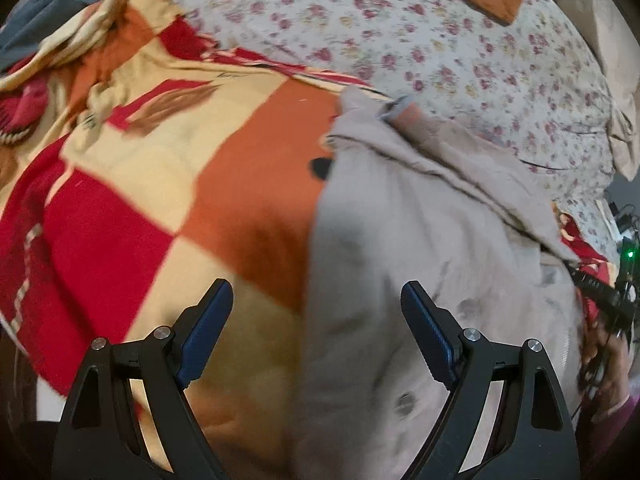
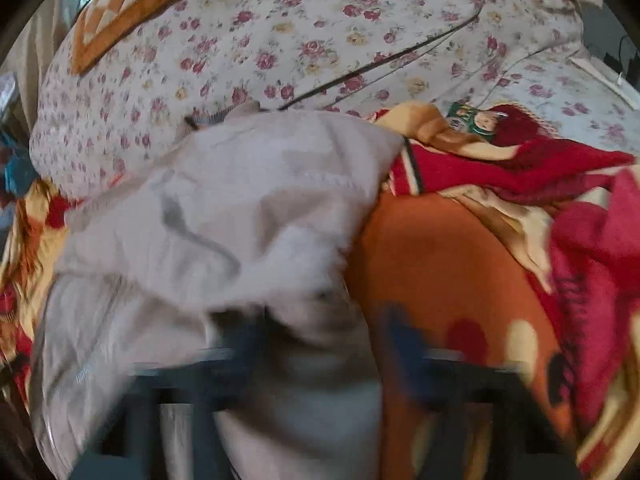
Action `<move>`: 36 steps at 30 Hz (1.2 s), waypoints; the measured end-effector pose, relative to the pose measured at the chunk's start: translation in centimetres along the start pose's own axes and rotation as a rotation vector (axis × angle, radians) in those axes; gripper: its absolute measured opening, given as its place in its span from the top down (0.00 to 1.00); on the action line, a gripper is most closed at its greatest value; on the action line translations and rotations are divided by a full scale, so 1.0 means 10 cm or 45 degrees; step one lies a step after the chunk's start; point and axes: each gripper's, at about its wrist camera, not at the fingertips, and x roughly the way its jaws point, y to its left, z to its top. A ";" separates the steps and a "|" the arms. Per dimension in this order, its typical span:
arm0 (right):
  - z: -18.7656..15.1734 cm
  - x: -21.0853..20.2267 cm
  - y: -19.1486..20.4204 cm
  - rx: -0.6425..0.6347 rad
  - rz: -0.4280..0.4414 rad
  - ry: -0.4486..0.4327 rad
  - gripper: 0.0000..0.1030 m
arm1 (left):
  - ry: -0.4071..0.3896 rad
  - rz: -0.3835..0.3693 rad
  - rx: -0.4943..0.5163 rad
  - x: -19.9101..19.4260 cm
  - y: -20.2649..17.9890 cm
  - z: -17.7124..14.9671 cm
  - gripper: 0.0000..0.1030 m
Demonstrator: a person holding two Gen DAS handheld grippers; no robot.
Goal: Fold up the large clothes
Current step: 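Move both tools to the ribbed hem of the jacket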
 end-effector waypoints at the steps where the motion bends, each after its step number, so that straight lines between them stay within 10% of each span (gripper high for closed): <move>1: 0.01 0.01 -0.03 0.014 -0.040 -0.008 0.78 | 0.001 0.007 -0.015 -0.02 0.06 -0.03 0.16; 10: -0.11 -0.39 -0.12 0.067 -0.035 -0.007 0.76 | 0.034 -0.046 -0.097 -0.14 0.34 -0.25 0.16; 13: -0.35 -0.73 -0.09 0.047 0.050 0.025 0.26 | 0.084 -0.120 -0.110 -0.19 0.35 -0.35 0.16; 22: -1.29 -1.03 -0.07 -0.023 0.184 0.173 0.23 | 0.152 -0.146 0.035 -0.20 0.08 -0.62 0.16; 28: -1.43 -1.01 0.17 -0.192 0.086 0.136 0.91 | 0.169 -0.215 0.071 -0.23 -0.05 -0.61 0.16; 33: -1.28 -1.20 -0.05 -0.166 -0.083 0.043 0.97 | 0.178 -0.152 0.013 -0.19 0.05 -0.60 0.16; 36: -1.31 -1.32 -0.07 -0.116 0.041 0.038 0.97 | 0.184 -0.200 -0.039 -0.19 0.11 -0.60 0.16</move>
